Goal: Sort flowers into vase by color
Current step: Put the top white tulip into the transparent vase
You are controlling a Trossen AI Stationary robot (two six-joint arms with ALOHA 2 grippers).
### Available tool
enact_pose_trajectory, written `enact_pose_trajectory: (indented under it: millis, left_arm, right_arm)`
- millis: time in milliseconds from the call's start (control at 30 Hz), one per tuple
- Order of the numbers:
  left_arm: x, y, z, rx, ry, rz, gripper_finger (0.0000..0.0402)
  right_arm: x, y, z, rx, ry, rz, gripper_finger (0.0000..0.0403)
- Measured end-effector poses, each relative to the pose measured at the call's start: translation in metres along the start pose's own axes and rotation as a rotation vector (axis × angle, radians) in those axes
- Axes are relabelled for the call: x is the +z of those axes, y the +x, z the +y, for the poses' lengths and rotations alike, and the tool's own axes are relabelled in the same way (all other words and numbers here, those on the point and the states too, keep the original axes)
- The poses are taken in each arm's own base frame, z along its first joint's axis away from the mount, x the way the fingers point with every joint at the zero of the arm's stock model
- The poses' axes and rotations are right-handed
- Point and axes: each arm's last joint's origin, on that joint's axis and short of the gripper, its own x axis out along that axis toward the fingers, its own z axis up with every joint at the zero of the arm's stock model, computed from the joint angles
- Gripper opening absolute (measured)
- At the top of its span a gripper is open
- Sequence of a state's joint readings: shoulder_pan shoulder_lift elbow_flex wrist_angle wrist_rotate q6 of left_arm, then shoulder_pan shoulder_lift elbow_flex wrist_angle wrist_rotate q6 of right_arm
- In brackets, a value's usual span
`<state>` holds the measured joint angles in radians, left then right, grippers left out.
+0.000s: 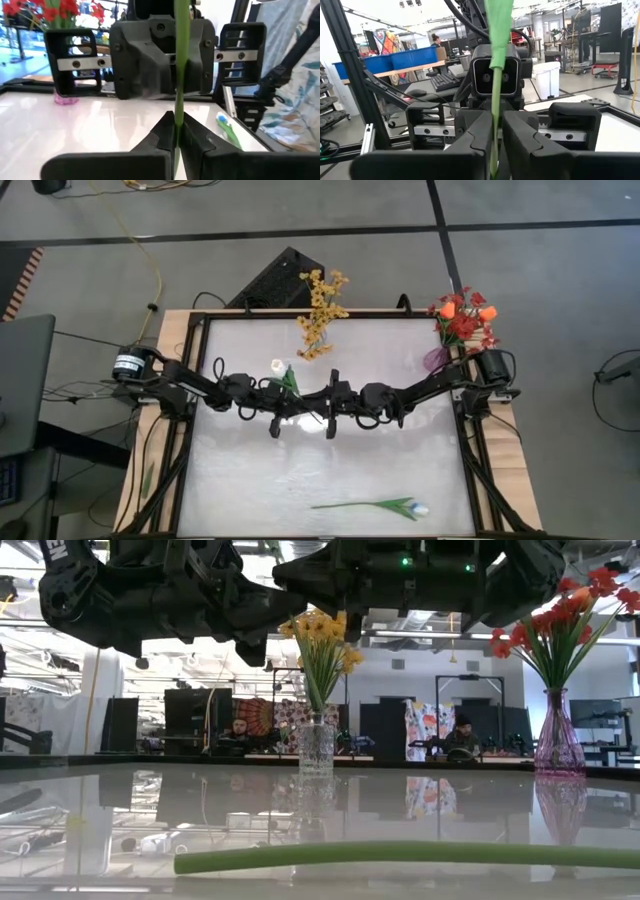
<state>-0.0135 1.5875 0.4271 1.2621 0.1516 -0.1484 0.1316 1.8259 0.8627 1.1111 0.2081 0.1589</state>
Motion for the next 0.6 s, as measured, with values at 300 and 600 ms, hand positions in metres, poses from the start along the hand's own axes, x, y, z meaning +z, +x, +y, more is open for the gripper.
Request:
enact_pose_trajectory:
  millis: [300,600]
  left_arm:
    - [0.02,-0.015,0.013,0.041,0.004,0.097,0.0]
    - [0.069,-0.065,0.034,0.333,0.243,0.174,0.0]
  right_arm:
    - [0.009,-0.009,-0.002,-0.036,-0.055,0.208,0.0165]
    - [0.003,-0.038,0.001,-0.084,-0.093,0.607,0.0218]
